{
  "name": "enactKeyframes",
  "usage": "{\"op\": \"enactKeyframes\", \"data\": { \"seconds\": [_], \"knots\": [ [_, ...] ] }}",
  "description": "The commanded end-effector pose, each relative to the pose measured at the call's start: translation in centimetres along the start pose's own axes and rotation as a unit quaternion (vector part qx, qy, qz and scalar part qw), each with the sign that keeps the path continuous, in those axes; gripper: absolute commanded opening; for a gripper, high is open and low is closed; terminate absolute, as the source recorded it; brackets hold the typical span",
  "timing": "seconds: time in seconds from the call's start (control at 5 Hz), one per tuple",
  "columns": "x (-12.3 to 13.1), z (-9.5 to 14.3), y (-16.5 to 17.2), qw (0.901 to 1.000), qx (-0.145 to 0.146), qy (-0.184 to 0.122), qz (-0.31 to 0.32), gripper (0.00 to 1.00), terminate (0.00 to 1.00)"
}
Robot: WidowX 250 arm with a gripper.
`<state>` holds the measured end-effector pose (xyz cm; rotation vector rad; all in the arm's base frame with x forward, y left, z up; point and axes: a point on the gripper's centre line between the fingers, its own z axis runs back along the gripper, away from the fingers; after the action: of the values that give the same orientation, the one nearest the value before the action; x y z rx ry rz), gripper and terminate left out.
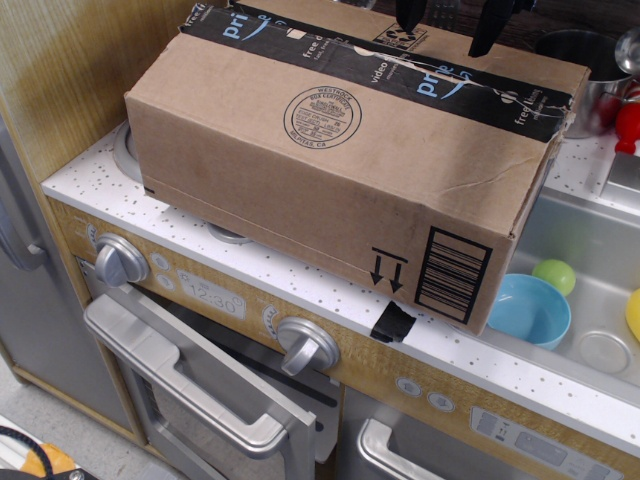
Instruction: Open large4fbox flaps
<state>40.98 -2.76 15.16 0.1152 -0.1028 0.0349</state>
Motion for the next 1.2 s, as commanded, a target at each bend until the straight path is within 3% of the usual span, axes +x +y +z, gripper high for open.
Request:
{"op": "enactKeyframes", "data": {
  "seconds": [0.0, 0.4, 0.6, 1.0],
  "knots": [
    [0.0, 0.0, 0.0, 1.0000, 0.000, 0.000, 0.000, 1.00, 0.00],
    [-1.2, -0.7, -0.9, 0.9986, -0.035, 0.027, 0.029, 1.00, 0.00],
    [-1.8, -0.1, -1.0, 0.9963, -0.049, 0.061, 0.036, 1.00, 0.00],
    [-4.2, 2.4, -0.8, 0.9913, -0.045, 0.116, 0.044, 1.00, 0.00]
  ]
}}
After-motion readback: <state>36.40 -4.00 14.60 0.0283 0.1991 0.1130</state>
